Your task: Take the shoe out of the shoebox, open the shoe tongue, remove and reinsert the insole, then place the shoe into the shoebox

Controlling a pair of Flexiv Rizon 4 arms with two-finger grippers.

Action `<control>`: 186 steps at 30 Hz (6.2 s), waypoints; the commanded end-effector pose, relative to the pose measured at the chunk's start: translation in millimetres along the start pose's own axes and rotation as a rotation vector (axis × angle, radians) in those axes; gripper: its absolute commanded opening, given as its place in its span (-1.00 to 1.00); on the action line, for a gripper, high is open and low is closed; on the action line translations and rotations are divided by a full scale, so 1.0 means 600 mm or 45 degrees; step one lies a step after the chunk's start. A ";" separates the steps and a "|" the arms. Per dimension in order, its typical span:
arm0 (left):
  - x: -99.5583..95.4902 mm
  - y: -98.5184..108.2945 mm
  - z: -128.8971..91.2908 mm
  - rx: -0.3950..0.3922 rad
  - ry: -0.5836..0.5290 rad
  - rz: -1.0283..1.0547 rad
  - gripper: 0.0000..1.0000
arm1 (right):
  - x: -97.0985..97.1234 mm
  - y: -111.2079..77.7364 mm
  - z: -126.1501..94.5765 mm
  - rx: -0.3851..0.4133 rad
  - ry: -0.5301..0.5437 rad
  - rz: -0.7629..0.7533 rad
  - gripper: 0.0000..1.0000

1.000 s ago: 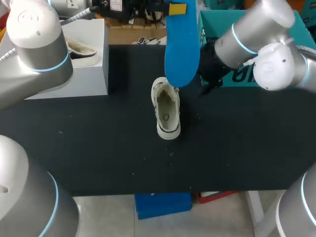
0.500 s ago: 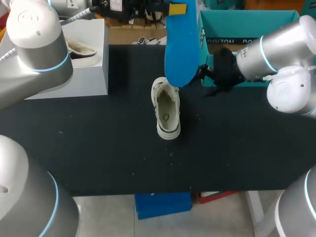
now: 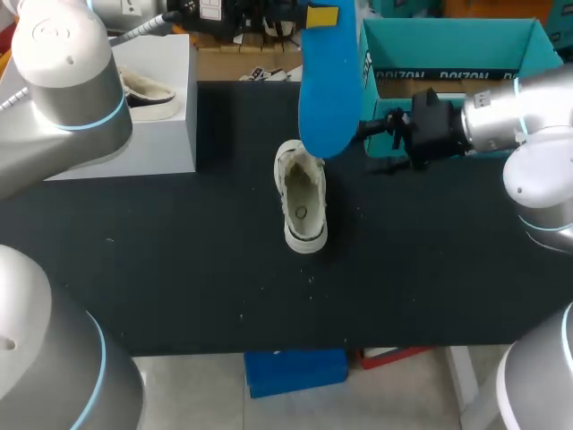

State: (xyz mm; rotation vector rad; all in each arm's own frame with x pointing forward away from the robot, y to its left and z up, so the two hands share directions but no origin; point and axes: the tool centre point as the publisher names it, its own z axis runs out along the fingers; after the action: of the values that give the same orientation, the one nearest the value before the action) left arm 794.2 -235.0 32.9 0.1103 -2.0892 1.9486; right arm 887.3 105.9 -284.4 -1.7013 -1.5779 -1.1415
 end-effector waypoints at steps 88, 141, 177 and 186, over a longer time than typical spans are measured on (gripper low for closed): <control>0.118 0.279 0.035 -0.390 -0.251 1.393 -1.00 | 0.035 0.008 -0.037 0.075 0.803 -0.032 1.00; 0.089 0.513 0.069 -0.240 -0.313 2.226 -1.00 | 0.035 0.008 -0.037 0.075 0.803 -0.032 1.00; -0.074 0.522 0.071 -0.346 -0.245 2.456 -1.00 | 0.035 0.008 -0.037 0.075 0.803 -0.032 1.00; -0.099 0.530 0.065 -0.331 -0.294 2.493 -1.00 | 0.035 0.008 -0.037 0.075 0.803 -0.032 1.00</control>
State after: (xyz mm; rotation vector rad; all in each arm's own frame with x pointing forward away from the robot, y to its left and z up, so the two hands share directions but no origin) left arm 763.8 -252.7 -287.5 -2.6851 -2.6467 2.0290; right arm 886.3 96.1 -253.9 -1.1201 -1.2162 -1.4456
